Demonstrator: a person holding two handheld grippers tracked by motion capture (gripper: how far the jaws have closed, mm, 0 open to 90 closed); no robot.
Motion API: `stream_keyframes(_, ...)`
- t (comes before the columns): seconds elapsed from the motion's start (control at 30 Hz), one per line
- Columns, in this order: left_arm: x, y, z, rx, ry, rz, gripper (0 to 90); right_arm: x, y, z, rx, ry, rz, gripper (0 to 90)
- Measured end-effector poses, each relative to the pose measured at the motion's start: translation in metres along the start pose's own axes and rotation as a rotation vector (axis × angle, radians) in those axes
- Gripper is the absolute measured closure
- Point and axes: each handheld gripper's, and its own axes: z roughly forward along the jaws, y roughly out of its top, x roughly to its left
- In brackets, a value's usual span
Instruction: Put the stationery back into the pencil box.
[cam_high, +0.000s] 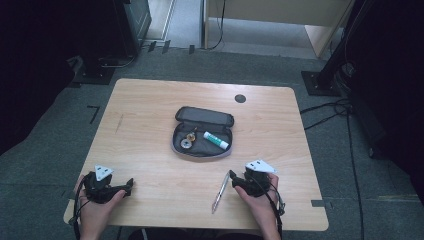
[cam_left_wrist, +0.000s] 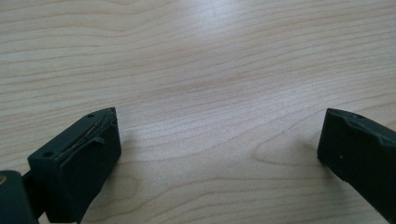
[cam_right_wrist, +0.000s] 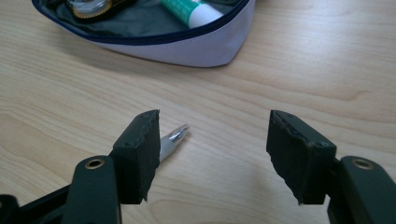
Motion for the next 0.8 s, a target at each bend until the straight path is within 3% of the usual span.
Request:
stream_keyframes(0.17, 0.002, 0.002, 0.002, -0.001, 0.000, -0.002, 0.0, 0.016, -0.004, 0.006, 0.042, 0.019, 0.021, 44.7)
stream_keyframes(0.43, 0.002, 0.002, 0.002, -0.001, 0.000, -0.002, 0.0, 0.036, -0.006, 0.012, 0.106, -0.006, 0.076, 55.5)
stream_keyframes(0.6, 0.002, 0.002, 0.002, -0.001, -0.001, -0.001, 0.0, 0.044, -0.006, 0.016, 0.127, -0.048, 0.033, 64.3)
stream_keyframes(0.73, 0.002, 0.002, 0.002, -0.001, -0.002, 0.000, 0.0, 0.045, -0.004, 0.018, 0.131, -0.036, 0.001, 72.9)
stream_keyframes(0.77, 0.002, 0.002, 0.002, 0.000, -0.003, -0.001, 0.0, 0.046, -0.004, 0.019, 0.126, -0.048, -0.015, 75.8)
stream_keyframes(0.8, 0.002, 0.002, 0.002, 0.000, -0.004, 0.001, 0.0, 0.047, -0.004, 0.021, 0.108, -0.034, -0.079, 79.1)
